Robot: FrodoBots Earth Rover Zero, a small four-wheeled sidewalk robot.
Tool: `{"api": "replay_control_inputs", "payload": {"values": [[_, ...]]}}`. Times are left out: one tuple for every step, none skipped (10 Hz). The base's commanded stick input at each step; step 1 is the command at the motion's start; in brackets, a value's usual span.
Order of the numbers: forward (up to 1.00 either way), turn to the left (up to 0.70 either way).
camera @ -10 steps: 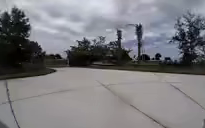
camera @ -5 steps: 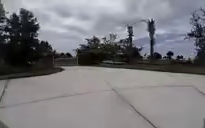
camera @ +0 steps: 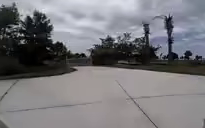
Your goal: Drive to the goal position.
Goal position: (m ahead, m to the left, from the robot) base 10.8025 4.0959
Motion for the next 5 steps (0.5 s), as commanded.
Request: {"api": "replay_control_inputs", "payload": {"values": [[0.85, 0.0], [0.85, 0.0], [0.85, 0.0], [0.85, 0.0], [0.85, 0.0]]}}
